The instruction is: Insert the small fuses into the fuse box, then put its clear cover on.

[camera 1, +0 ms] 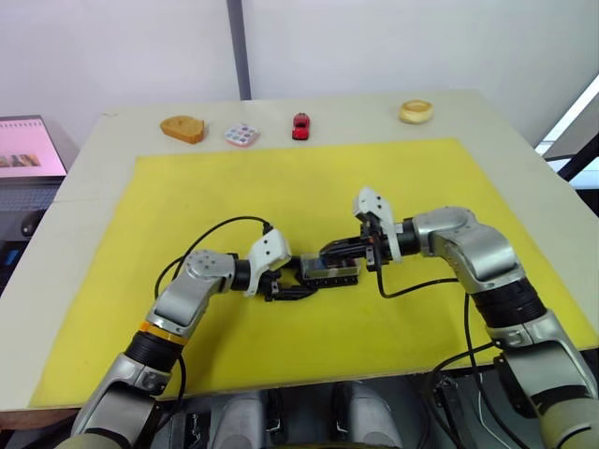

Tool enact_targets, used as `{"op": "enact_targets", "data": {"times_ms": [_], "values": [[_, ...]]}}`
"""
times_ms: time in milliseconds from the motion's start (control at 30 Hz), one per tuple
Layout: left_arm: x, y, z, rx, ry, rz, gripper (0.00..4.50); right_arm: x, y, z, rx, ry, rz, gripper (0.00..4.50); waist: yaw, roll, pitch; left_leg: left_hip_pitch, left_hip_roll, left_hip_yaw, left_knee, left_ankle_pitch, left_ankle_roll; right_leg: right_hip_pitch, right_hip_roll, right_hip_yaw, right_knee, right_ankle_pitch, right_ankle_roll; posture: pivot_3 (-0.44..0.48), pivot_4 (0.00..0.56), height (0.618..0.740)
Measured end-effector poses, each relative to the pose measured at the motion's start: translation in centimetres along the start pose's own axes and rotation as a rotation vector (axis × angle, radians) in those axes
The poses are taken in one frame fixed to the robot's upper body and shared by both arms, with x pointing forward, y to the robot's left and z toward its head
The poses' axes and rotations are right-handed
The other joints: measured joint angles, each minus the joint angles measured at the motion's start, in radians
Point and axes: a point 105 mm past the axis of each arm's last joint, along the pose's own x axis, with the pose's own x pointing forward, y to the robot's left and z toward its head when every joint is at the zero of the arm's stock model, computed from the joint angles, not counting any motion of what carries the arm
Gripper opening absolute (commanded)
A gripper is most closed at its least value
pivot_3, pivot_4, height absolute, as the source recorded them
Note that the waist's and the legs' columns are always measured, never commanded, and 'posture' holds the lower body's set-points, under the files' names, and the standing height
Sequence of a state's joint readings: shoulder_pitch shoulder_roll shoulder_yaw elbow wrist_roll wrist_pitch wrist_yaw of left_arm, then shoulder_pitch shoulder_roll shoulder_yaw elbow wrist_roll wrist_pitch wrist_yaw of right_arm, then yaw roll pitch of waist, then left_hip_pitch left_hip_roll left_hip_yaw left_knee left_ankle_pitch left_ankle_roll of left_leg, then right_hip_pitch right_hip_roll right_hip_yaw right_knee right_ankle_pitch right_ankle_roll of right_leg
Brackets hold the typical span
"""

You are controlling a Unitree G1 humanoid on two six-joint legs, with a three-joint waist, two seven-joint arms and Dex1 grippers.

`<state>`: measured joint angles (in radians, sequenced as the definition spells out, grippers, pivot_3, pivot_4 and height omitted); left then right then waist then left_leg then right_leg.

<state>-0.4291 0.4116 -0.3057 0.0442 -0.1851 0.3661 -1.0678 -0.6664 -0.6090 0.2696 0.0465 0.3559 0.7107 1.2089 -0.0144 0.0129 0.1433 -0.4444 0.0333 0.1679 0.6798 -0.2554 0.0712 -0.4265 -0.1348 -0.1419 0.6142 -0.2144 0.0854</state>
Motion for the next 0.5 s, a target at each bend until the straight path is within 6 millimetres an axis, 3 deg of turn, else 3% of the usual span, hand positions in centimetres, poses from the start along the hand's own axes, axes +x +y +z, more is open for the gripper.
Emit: {"op": "enact_targets", "data": {"times_ms": [267, 400, 500], "values": [[0.1, 0.1, 0.0, 0.037, -0.021, 0.007, 2.57, -1.0, 0.7, 0.9, 0.099, -0.091, 0.026, 0.06, 0.001, 0.001, 0.001, -0.001, 0.0, 0.0, 0.0, 0.0, 0.0, -0.001, -0.001, 0.0, 0.0, 0.0, 0.0, 0.0, 0.15, 0.74], [-0.1, 0.1, 0.0, 0.04, -0.025, 0.001, 4.46, -2.4, 1.0, 3.3, 0.075, -0.193, -0.026, 0.0, 0.003, 0.0, 0.001, -0.001, 0.0, 0.0, 0.0, 0.0, 0.0, -0.001, -0.001, 0.001, 0.0, 0.0, 0.0, 0.0, 0.15, 0.74], [-0.8, -0.3, -0.2, 0.027, -0.012, -0.011, 4.46, -3.8, 0.5, 3.6, 0.09, -0.228, -0.099, 0.0, 0.002, 0.0, 0.001, -0.001, 0.0, 0.0, 0.0, 0.0, 0.0, -0.002, -0.001, 0.001, 0.0, 0.0, 0.0, 0.0, 0.15, 0.74]]}}
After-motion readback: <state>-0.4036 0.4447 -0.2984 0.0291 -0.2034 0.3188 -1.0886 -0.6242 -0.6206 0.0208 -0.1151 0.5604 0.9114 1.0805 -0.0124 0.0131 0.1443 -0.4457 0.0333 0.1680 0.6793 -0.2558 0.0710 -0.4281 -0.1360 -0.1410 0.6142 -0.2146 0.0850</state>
